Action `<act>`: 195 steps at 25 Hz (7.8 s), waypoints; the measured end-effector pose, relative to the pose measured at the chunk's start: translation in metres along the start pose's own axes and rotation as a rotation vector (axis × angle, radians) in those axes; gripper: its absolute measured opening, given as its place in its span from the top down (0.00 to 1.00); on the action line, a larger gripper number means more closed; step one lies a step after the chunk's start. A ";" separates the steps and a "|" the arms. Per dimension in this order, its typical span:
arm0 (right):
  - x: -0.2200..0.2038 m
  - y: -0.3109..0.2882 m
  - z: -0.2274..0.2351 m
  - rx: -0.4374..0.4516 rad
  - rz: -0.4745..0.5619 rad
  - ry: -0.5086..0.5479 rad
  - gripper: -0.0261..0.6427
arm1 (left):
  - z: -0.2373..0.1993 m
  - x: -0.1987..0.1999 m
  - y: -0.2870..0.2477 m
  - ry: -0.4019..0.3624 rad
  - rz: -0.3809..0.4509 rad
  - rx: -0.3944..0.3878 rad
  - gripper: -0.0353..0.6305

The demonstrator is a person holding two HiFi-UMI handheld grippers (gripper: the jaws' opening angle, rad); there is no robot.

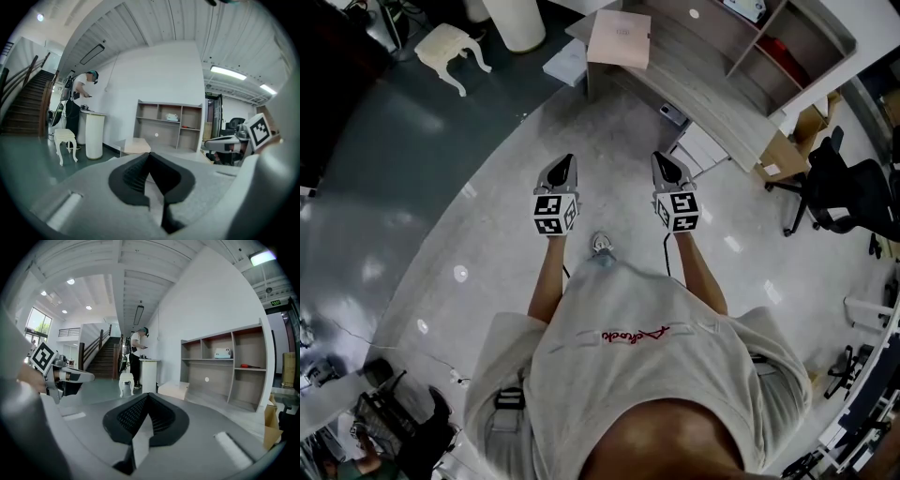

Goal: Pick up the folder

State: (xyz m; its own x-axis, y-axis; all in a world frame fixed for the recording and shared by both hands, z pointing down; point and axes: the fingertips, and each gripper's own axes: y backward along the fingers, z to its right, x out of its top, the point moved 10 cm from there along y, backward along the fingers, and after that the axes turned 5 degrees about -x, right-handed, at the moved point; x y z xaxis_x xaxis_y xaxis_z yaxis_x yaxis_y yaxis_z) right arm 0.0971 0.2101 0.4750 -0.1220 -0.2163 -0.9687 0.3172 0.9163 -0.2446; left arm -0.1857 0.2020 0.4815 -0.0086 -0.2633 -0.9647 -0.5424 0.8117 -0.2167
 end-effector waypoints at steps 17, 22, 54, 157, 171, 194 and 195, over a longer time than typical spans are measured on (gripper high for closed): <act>0.016 -0.088 0.009 -0.062 -0.004 -0.013 0.95 | -0.075 0.025 -0.078 -0.015 -0.008 -0.071 0.95; 0.010 -0.096 0.010 -0.068 -0.020 -0.023 0.95 | -0.079 0.020 -0.090 -0.011 -0.028 -0.086 0.95; 0.048 -0.273 0.142 -0.034 -0.008 -0.067 0.95 | -0.128 0.083 -0.297 -0.034 -0.061 -0.071 0.95; -0.052 -0.462 0.173 0.106 -0.328 -0.073 0.95 | -0.276 -0.099 -0.518 1.446 0.200 -0.336 0.27; -0.057 -0.461 0.180 0.083 -0.345 -0.078 0.95 | -0.283 -0.082 -0.567 1.439 0.192 -0.351 0.26; -0.050 -0.457 0.184 0.070 -0.330 -0.081 0.95 | -0.275 -0.076 -0.557 1.435 0.208 -0.321 0.52; -0.048 -0.456 0.183 0.071 -0.328 -0.080 0.95 | -0.274 -0.076 -0.553 1.440 0.211 -0.321 0.52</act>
State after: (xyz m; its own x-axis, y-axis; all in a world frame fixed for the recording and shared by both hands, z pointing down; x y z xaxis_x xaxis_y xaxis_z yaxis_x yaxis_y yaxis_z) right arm 0.1306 -0.2592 0.6250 -0.1553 -0.5238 -0.8376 0.3379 0.7686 -0.5433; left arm -0.1153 -0.3699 0.7153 -0.8063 -0.5901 0.0403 -0.5812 0.8031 0.1310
